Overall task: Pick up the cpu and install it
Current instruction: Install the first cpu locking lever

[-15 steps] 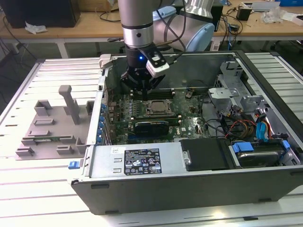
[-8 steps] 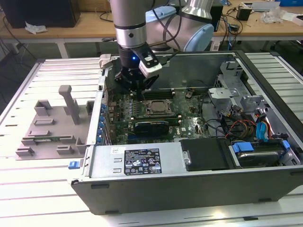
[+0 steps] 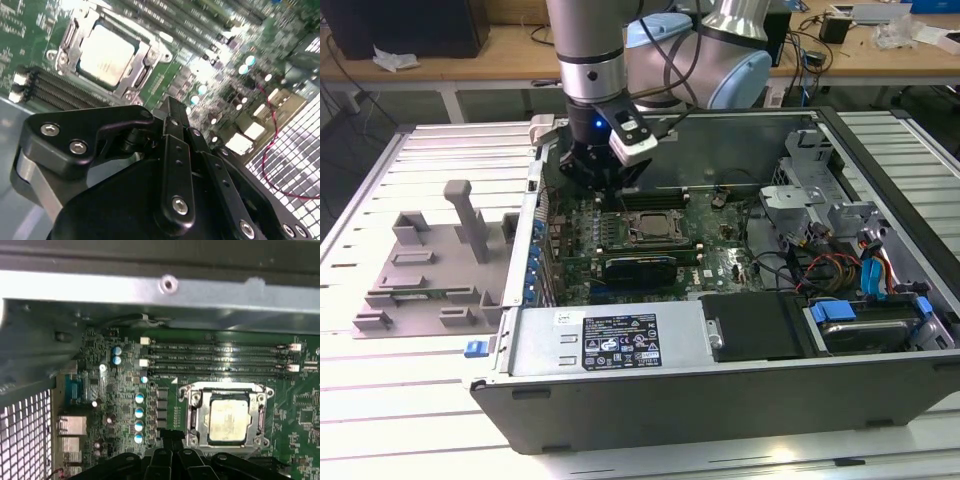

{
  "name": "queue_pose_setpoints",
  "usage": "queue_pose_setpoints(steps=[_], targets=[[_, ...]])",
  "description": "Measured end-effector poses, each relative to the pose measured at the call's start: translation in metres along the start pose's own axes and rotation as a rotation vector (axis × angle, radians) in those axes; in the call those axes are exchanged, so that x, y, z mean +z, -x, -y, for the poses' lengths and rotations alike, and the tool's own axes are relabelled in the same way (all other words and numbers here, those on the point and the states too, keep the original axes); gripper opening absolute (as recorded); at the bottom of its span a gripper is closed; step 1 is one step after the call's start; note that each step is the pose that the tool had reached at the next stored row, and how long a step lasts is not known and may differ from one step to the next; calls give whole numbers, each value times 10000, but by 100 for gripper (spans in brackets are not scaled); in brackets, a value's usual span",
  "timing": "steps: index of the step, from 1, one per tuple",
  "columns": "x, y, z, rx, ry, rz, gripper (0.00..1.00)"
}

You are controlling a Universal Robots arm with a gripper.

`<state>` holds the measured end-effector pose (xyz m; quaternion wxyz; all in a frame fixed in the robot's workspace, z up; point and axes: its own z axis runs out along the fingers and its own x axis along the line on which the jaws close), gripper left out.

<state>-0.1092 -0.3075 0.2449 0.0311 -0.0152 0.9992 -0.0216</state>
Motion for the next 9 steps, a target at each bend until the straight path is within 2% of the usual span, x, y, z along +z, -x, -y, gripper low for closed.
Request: queue_pose_setpoints(steps=[4,6,7,8,9], targets=[[1,-22,-1,32,506,21,11],[1,-28,-1,52,815,30,11],[1,-34,-1,69,1099,39,11],[1,-37,-1,81,1277,47,11],[2,-39,-2,88,1383,51,11]])
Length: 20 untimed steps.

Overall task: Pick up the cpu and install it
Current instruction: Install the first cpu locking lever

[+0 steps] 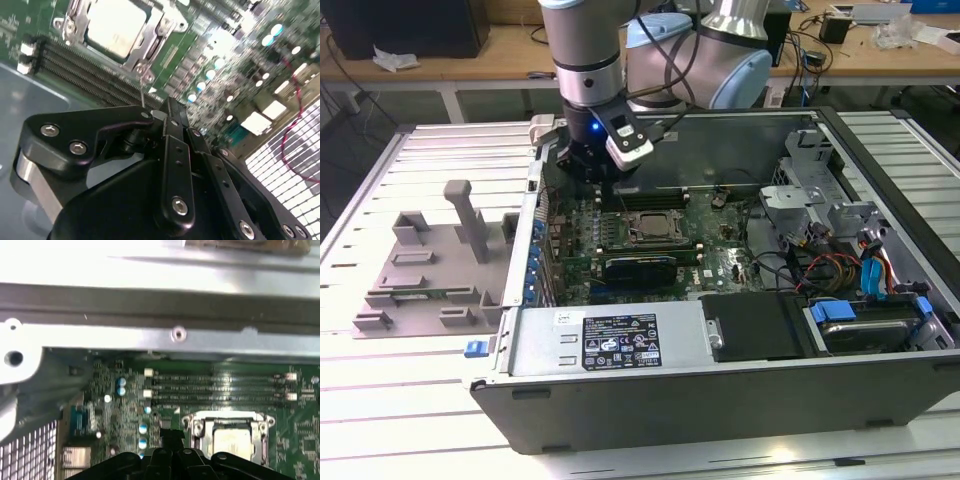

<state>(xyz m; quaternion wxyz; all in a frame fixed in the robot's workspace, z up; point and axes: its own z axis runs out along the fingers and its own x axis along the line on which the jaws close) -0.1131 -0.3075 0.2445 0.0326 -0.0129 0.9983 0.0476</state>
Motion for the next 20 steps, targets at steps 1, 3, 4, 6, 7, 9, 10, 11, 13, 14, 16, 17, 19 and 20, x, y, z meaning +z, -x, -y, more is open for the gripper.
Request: queue_pose_setpoints(steps=[1,3,4,6,7,9,10,11,13,14,16,17,19,20], targets=[[0,-3,0,8,117,4,11],[1,-5,0,25,390,15,11],[2,-6,0,33,524,20,11],[3,-5,0,36,557,22,11],[3,0,1,35,557,20,11],[5,31,4,41,556,12,11],[5,53,6,47,554,3,11],[11,90,9,56,557,-1,11],[14,139,13,70,556,-12,11],[16,159,15,74,556,-15,11],[20,210,20,84,555,-25,11],[22,233,22,92,554,-29,11],[26,282,26,105,554,-37,11],[28,308,29,109,554,-42,11]])
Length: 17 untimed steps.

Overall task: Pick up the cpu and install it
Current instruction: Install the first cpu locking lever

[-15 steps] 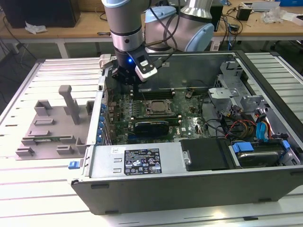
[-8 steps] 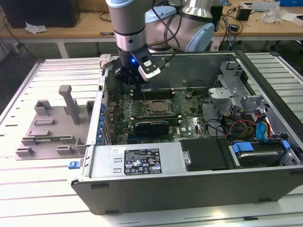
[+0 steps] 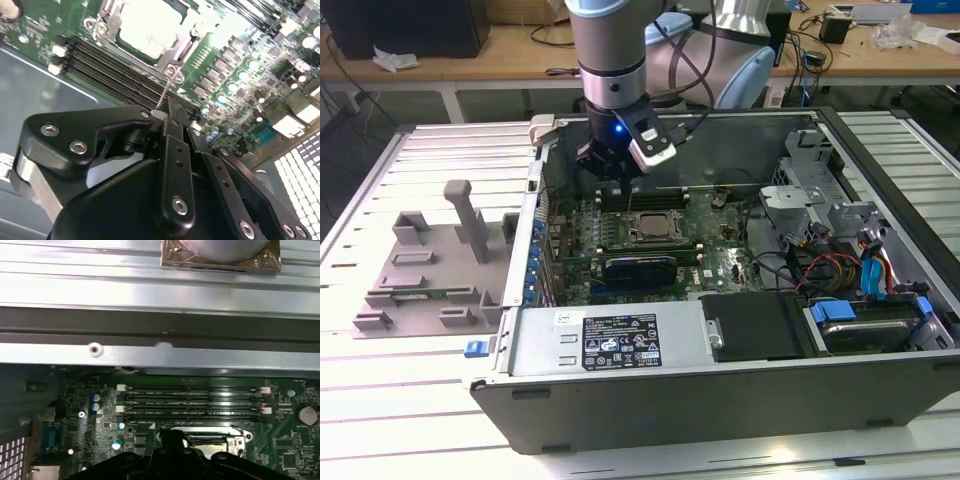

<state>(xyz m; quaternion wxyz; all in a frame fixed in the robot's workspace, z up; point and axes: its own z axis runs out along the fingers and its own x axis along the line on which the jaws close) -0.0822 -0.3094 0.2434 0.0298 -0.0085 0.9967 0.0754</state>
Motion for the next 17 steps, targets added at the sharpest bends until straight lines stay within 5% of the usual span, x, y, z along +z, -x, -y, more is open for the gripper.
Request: queue_pose_setpoints(steps=[4,9,10,13,17], targets=[[12,142,16,38,-3,-14,11],[16,147,17,50,14,-2,11],[31,145,21,40,17,71,11],[81,156,34,36,19,105,11],[133,312,45,36,19,104,11]])
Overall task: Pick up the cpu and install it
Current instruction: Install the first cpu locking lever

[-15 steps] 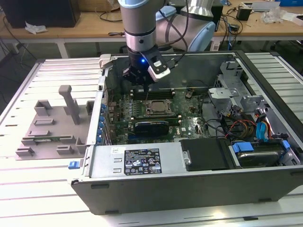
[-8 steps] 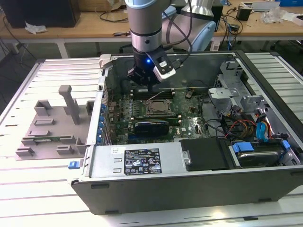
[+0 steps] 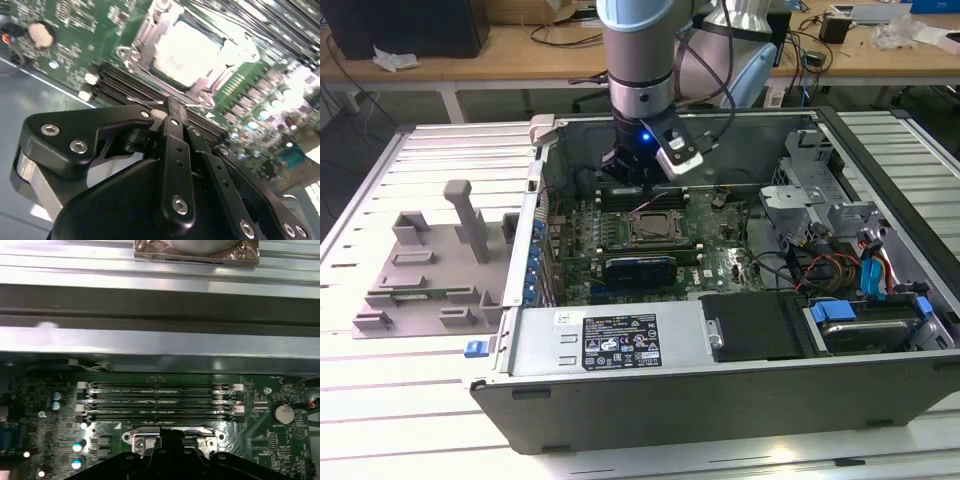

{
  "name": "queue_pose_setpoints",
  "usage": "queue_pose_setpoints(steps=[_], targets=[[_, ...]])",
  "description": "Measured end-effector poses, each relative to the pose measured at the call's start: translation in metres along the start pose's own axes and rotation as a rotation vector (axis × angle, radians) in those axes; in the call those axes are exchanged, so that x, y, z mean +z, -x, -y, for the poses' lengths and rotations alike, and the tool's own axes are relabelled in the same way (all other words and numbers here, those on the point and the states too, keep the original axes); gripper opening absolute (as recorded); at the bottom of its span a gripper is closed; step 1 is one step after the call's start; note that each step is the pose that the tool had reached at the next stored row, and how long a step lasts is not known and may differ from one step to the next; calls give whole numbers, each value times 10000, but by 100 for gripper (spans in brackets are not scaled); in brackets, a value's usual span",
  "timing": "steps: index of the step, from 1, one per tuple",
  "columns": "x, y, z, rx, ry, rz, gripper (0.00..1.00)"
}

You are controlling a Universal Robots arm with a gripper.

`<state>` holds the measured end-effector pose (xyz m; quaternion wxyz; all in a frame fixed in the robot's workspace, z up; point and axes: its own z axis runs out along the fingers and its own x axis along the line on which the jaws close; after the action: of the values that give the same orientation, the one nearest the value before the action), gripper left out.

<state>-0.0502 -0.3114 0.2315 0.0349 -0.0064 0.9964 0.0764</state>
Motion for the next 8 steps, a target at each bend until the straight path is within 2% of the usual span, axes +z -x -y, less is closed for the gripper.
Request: queue_pose_setpoints(steps=[3,5,7,8], targets=[[11,68,1,0,7,0,11],[23,89,2,-4,8,12,11],[38,87,4,-21,5,120,11],[46,86,5,-46,6,280,11]])
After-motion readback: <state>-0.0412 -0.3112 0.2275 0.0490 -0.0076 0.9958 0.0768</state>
